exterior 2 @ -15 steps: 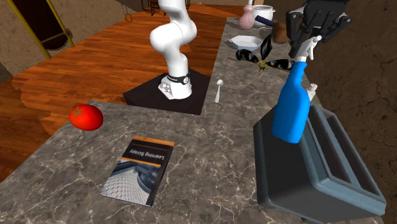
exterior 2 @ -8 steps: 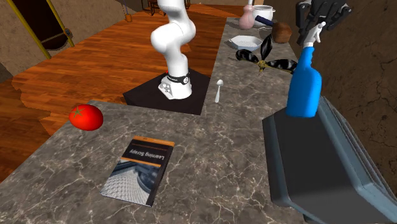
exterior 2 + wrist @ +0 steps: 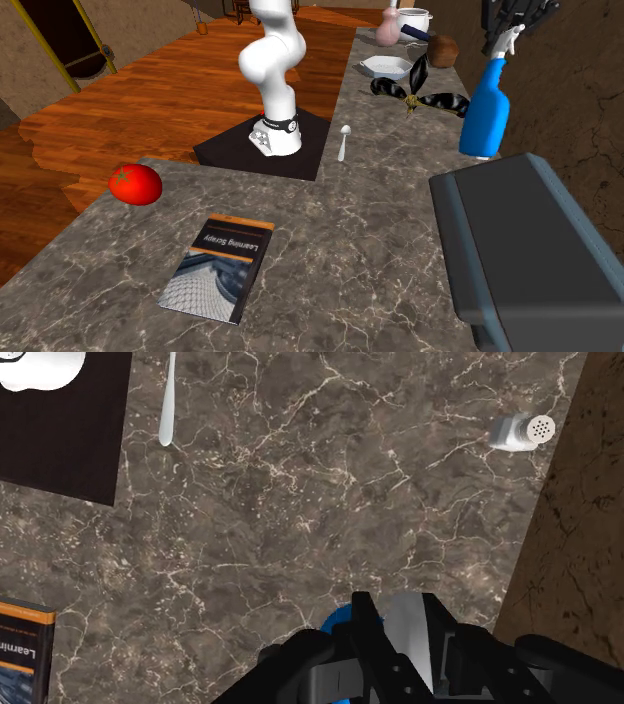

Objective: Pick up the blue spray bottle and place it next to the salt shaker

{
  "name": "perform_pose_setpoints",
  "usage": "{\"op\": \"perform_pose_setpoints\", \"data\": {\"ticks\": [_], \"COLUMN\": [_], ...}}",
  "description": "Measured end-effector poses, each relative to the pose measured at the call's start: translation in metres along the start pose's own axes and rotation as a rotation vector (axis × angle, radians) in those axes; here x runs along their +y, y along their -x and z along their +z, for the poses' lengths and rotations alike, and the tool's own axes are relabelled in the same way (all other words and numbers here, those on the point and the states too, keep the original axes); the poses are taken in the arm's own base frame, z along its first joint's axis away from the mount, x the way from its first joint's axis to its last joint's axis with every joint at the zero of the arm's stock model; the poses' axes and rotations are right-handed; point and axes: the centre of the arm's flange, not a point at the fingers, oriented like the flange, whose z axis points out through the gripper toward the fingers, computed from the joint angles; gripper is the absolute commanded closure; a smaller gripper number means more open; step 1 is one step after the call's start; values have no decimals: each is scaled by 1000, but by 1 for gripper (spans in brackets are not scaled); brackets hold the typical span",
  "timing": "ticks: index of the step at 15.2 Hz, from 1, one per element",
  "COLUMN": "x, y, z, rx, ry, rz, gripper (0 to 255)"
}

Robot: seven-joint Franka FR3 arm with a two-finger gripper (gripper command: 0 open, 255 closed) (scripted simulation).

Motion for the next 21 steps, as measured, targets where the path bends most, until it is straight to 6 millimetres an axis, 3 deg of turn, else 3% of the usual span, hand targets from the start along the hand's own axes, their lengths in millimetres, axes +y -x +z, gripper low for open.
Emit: {"op": "perform_pose_setpoints", "data": {"ticks": [11, 21], "x": [-84, -91], "y": [118, 123], "z": [0, 52], "rx": [0, 0], "ry": [0, 1], "rz": [-1, 1], "gripper": [255, 255]}}
